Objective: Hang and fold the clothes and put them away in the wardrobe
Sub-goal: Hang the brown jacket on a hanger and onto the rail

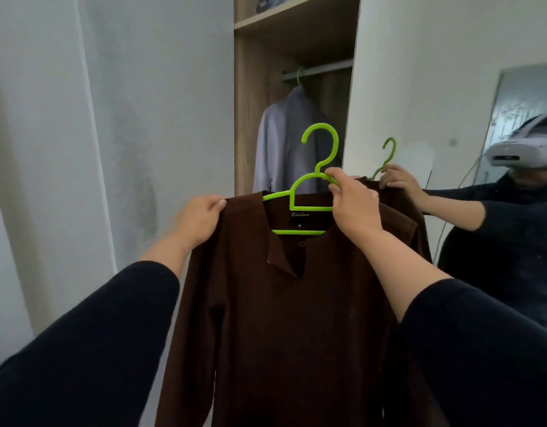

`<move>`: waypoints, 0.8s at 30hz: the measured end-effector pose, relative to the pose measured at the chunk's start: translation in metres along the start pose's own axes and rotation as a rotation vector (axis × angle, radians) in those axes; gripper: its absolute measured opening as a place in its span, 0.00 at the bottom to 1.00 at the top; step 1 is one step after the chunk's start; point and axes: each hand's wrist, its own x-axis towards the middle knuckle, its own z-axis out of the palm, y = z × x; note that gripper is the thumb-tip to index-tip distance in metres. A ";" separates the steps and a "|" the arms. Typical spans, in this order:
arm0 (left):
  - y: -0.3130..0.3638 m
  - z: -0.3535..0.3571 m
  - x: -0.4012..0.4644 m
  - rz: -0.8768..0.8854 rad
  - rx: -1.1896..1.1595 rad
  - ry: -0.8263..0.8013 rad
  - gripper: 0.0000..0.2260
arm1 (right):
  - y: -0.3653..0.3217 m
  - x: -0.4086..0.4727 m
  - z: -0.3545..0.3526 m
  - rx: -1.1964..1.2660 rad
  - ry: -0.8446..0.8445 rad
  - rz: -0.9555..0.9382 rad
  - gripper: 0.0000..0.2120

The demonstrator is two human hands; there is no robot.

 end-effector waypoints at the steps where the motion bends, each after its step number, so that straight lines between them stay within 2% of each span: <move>1: -0.003 0.001 0.010 -0.033 -0.083 -0.035 0.16 | -0.001 0.002 0.002 0.008 -0.011 -0.020 0.16; 4: -0.013 0.015 0.035 -0.046 -0.148 -0.115 0.15 | -0.005 0.006 0.012 -0.025 -0.034 -0.033 0.17; 7: -0.016 0.034 0.049 -0.042 -0.018 -0.127 0.11 | -0.013 0.009 0.027 -0.131 -0.055 -0.015 0.15; 10: -0.015 0.049 0.052 0.085 0.045 -0.056 0.15 | -0.019 0.015 0.037 -0.201 -0.050 0.077 0.13; 13: -0.007 0.068 0.060 0.221 0.019 -0.084 0.09 | -0.020 0.020 0.042 -0.256 -0.049 0.115 0.12; 19: 0.009 0.104 0.086 0.261 -0.030 -0.120 0.09 | 0.001 0.038 0.045 -0.199 -0.258 0.151 0.11; 24: 0.031 0.126 0.115 0.298 -0.077 -0.170 0.10 | 0.021 0.056 0.044 -0.205 -0.270 0.137 0.12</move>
